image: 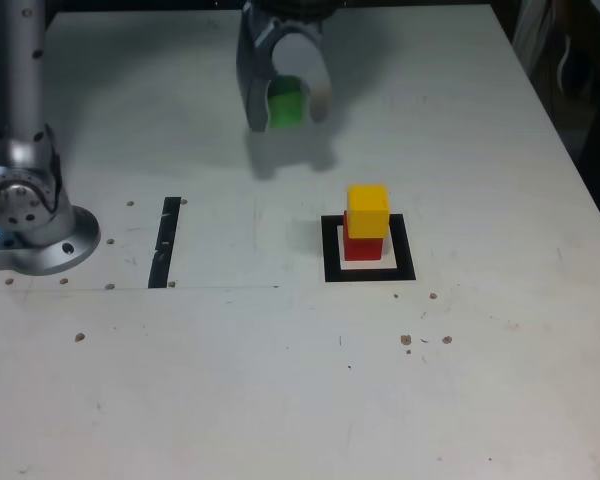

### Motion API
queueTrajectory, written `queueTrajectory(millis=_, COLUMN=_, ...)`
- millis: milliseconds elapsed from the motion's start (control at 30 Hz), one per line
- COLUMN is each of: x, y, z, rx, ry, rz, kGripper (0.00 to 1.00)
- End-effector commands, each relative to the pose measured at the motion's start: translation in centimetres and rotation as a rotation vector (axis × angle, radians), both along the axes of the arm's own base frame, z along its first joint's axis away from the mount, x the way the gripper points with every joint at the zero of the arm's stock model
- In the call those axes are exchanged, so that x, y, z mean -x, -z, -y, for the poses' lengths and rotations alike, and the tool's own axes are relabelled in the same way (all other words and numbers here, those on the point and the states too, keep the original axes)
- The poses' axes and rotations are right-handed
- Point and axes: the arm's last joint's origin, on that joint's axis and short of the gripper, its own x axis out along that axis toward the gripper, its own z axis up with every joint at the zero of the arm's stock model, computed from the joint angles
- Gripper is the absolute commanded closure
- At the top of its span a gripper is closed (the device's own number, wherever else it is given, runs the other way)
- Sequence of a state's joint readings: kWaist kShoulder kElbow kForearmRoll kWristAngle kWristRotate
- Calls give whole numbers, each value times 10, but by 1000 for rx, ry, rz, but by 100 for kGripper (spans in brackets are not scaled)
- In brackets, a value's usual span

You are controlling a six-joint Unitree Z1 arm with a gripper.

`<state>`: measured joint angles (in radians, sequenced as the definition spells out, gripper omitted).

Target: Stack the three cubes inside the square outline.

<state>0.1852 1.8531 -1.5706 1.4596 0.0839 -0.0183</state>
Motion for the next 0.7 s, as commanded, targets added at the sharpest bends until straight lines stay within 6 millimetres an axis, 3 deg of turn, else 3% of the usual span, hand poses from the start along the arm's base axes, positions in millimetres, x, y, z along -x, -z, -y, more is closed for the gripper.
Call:
queueTrajectory(millis=0, x=-10, y=-25, z=11, rx=-11, ry=24, rz=18, kGripper=76)
queueTrajectory(millis=167, x=-31, y=-37, z=51, rx=-19, ry=95, rz=45, kGripper=76)
queueTrajectory(millis=433, x=-62, y=-24, z=112, rx=10, ry=169, rz=50, kGripper=80)
queueTrajectory(millis=667, x=-70, y=-7, z=120, rx=3, ry=181, rz=1, kGripper=79)
